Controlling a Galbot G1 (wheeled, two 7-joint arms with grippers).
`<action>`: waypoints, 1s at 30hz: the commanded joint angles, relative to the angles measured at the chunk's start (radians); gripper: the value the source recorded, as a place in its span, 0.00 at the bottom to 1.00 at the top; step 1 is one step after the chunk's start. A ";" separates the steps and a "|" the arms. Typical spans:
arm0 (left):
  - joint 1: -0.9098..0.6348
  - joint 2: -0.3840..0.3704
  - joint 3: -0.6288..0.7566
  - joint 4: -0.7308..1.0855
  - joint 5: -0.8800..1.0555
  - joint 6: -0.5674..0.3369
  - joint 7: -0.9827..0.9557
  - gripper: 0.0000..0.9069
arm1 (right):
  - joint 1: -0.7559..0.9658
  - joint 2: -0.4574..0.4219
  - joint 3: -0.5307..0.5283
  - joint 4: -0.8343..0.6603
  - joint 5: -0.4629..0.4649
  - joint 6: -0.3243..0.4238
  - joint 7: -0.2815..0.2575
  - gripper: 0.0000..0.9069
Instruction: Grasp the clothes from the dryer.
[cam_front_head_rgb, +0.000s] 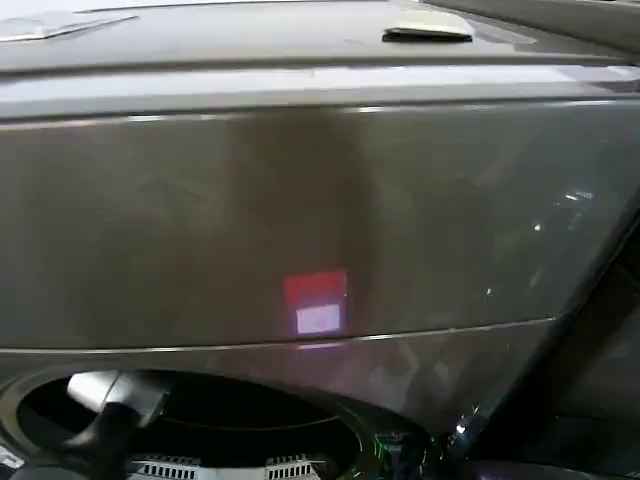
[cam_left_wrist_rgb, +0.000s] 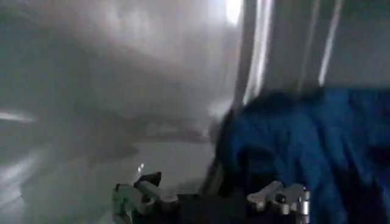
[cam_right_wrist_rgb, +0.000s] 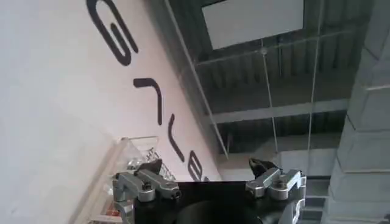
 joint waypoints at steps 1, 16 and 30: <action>0.000 0.001 0.042 0.042 0.134 0.033 0.023 1.00 | 0.001 0.001 0.000 0.001 0.000 0.002 -0.001 1.00; 0.068 -0.004 -0.001 0.059 0.097 0.047 0.008 0.40 | 0.002 0.005 -0.001 0.000 0.000 0.007 -0.008 1.00; 0.054 -0.004 -0.016 0.038 0.084 0.035 -0.010 0.00 | 0.003 0.007 -0.001 -0.002 -0.001 0.007 -0.008 1.00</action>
